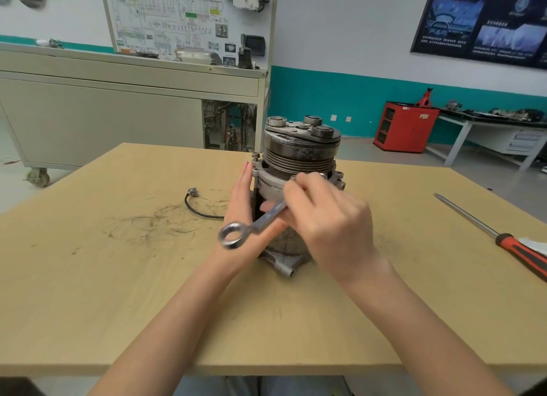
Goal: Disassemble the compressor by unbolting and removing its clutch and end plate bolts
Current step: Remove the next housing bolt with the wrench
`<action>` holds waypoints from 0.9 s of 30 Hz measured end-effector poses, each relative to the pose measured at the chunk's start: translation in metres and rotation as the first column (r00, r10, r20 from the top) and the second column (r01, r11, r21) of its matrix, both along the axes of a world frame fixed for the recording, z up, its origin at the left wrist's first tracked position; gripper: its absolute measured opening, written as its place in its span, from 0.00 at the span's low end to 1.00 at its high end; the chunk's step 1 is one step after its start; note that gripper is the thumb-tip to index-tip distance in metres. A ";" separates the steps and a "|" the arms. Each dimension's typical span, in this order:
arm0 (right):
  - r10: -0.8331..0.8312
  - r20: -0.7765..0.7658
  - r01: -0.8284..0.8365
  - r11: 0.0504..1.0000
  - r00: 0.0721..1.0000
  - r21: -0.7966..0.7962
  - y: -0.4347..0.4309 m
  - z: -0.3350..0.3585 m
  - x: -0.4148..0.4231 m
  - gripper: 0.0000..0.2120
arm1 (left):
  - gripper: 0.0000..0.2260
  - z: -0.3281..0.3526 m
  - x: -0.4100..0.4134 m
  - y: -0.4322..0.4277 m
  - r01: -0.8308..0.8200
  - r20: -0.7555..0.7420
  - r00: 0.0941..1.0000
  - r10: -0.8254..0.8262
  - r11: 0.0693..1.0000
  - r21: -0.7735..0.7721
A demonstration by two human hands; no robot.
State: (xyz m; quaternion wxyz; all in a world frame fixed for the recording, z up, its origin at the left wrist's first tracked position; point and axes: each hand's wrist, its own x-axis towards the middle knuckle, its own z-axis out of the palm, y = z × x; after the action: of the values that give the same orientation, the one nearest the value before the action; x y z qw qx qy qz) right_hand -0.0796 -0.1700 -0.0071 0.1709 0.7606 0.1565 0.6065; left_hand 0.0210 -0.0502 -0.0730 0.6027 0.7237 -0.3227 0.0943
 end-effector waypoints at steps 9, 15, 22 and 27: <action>0.450 0.056 -0.437 0.820 0.891 0.369 -0.022 -0.009 0.000 0.22 | 0.50 0.001 -0.012 -0.003 -0.082 0.155 0.985 0.073 0.995 0.049; 0.715 0.563 -0.215 -0.524 0.415 0.824 -0.063 0.000 0.018 0.16 | 0.49 0.000 -0.008 -0.005 -0.070 0.088 0.994 0.064 0.995 0.073; 0.771 0.553 0.032 -0.591 0.317 0.806 -0.085 0.022 0.044 0.18 | 0.47 0.004 -0.010 -0.001 -0.071 0.068 0.996 0.066 0.994 0.082; 0.676 0.333 -0.348 -0.119 0.658 0.930 -0.077 0.036 0.012 0.21 | 0.48 0.004 -0.009 -0.001 -0.073 0.056 0.996 0.068 0.994 0.087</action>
State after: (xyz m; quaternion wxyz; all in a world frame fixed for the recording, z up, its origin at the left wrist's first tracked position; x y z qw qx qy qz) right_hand -0.0673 -0.2472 0.0289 -0.6314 0.6204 0.0368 0.4637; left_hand 0.0119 -0.0508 -0.0695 0.5574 0.7579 -0.3168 0.1203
